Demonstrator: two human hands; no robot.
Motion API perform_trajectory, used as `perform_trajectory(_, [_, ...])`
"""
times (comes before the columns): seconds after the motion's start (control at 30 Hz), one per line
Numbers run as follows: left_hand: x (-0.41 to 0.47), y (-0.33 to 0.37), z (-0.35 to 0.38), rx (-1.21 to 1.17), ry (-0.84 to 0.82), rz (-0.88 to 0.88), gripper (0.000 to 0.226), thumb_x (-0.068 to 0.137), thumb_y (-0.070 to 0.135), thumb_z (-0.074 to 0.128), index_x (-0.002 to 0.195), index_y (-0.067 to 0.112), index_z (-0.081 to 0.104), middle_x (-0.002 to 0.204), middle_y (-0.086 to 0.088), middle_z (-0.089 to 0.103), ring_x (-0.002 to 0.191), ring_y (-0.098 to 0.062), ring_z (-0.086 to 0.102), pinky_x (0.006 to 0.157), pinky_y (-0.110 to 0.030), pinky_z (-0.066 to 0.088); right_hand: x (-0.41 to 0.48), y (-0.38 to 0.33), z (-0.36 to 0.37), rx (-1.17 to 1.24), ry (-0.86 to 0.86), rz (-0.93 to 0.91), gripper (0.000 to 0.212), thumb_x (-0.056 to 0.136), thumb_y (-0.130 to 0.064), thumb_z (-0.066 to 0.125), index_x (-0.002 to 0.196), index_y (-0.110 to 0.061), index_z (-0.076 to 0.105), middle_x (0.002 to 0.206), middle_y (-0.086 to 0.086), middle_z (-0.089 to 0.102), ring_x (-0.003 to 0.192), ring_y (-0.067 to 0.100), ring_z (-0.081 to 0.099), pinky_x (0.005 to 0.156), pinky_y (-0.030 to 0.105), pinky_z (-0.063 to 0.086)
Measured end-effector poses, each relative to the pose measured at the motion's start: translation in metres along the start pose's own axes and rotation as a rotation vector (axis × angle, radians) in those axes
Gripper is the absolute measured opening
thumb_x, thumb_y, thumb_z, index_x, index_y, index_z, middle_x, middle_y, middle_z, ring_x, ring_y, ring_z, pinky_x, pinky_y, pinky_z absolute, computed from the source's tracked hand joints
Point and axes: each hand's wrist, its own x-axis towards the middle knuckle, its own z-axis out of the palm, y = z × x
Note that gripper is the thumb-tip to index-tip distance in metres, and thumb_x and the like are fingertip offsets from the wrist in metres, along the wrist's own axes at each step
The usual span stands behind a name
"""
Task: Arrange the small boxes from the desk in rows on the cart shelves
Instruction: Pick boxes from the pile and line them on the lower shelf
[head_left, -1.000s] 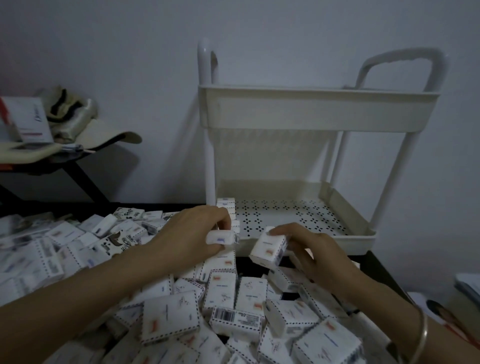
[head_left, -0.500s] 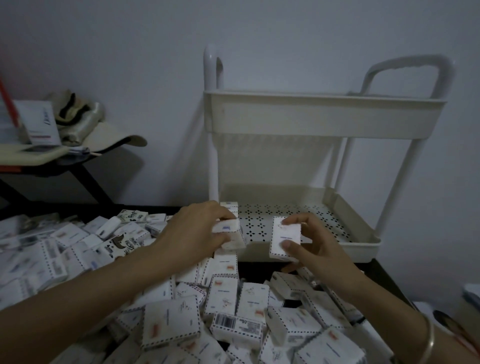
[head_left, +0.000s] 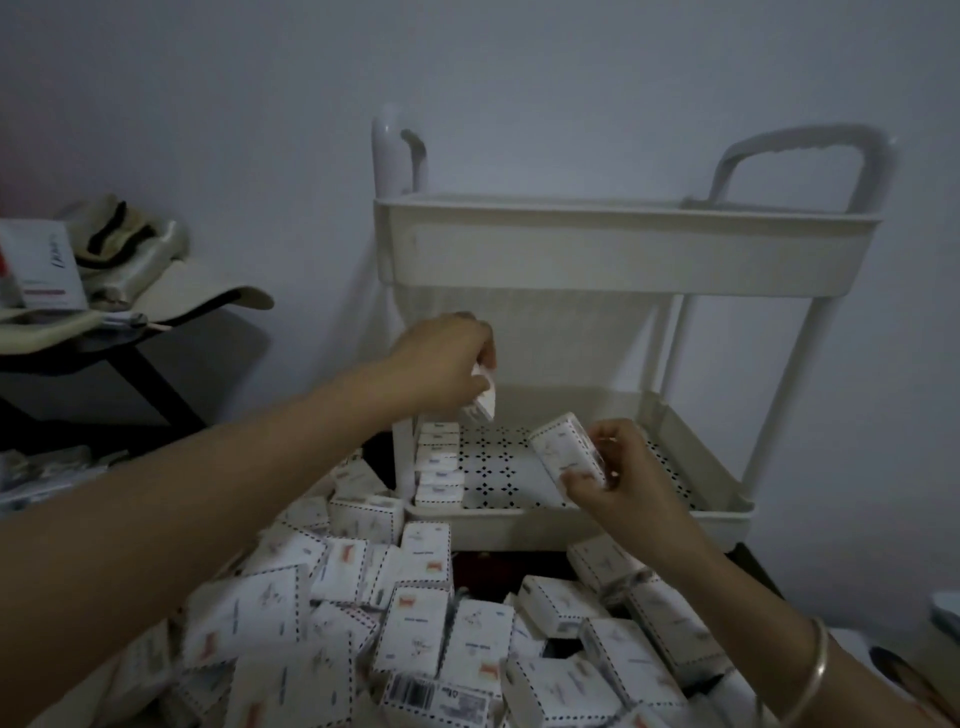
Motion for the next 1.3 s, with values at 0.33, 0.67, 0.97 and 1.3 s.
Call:
perform_trajectory(0.33, [0.069,-0.006,0.042,0.149,-0.111,-0.149,0.042,0.088,0.004,0.061,0.128,0.006,0.046,0.123,-0.014,0.053,0.109,-0.027,0.056,0.081,-0.032,0.045,0.029,0.016,0.005,-0.130,0.027,0.013,0.046,0.089,-0.030,0.067,0.127,-0.027,0.042,0.103,-0.006,0.065,0.074,0.010,0.066,0.062,0.030,0.057])
perform_trajectory(0.67, [0.082,-0.012,0.091,0.392,-0.143,-0.171,0.033,0.090,-0.004,0.053,0.121,0.007,0.055,0.117,-0.008,0.061,0.111,-0.025,0.055,0.076,-0.031,0.034,0.062,0.040,0.007,-0.198,0.126,-0.037,0.026,0.084,-0.031,0.072,0.102,-0.030,0.054,0.093,-0.014,0.069,0.071,0.000,0.063,0.064,0.024,0.054])
perform_trajectory(0.97, [0.065,-0.024,0.121,0.553,-0.304,-0.067,0.029,0.099,0.008,0.043,0.123,-0.003,0.053,0.101,-0.007,0.053,0.079,-0.011,0.049,0.070,-0.018,0.039,0.118,0.041,0.039,-0.362,0.127,-0.187,0.031,0.087,-0.036,0.068,0.117,-0.028,0.065,0.103,-0.005,0.062,0.072,0.008,0.061,0.063,0.020,0.045])
perform_trajectory(1.3, [0.017,-0.001,0.118,0.362,-0.399,-0.167,0.038,0.099,0.015,0.046,0.135,0.000,0.044,0.139,-0.016,0.046,0.127,-0.028,0.045,0.091,-0.033,0.039,0.174,0.039,0.085,-0.265,0.037,0.003,0.030,0.083,-0.028,0.074,0.104,-0.020,0.054,0.105,-0.003,0.060,0.094,0.019,0.060,0.080,0.034,0.051])
